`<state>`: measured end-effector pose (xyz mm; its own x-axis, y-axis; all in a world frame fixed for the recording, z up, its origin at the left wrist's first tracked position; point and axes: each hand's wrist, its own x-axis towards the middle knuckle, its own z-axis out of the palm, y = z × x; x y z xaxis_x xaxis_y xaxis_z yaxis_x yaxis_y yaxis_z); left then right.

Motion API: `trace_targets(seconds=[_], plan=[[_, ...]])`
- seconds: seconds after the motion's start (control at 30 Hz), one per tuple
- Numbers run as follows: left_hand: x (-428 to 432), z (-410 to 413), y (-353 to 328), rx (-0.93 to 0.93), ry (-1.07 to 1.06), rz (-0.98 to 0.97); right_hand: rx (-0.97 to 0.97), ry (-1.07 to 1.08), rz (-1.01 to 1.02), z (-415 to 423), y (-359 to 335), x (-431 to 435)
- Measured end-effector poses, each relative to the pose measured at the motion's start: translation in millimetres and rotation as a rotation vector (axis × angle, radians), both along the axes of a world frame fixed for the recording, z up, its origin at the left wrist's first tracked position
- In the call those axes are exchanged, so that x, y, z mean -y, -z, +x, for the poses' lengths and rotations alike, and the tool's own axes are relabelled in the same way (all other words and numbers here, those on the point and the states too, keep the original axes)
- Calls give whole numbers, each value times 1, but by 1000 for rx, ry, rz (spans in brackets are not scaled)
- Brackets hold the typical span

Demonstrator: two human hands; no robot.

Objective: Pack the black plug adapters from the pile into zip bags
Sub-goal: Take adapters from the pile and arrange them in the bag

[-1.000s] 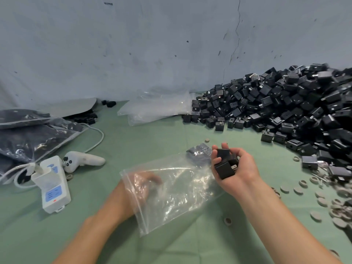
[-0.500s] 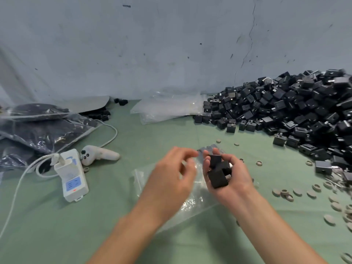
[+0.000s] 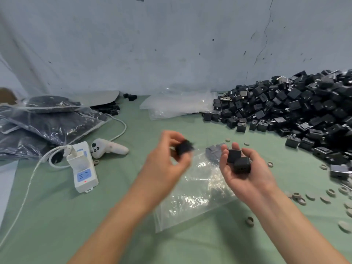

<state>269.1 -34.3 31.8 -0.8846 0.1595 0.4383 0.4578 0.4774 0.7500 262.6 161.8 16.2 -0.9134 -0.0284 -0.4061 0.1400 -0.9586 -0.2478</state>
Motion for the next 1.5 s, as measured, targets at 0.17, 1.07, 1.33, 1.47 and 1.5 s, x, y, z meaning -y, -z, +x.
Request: trace_targets(seconds=[0.17, 1.07, 1.33, 1.47, 1.5], plan=[[90, -22, 18, 330, -384, -164, 41, 23, 61, -2, 1, -12], [73, -9, 74, -160, 197, -638, 60, 55, 106, -15, 12, -19], [42, -26, 73, -228, 351, -662, 45, 72, 91, -16, 7, -28], [22, -37, 74, -103, 388, -548, 34, 123, 68, -16, 3, -40], [18, -37, 76, 1, 384, -500, 36, 127, 59, -16, 3, -43]])
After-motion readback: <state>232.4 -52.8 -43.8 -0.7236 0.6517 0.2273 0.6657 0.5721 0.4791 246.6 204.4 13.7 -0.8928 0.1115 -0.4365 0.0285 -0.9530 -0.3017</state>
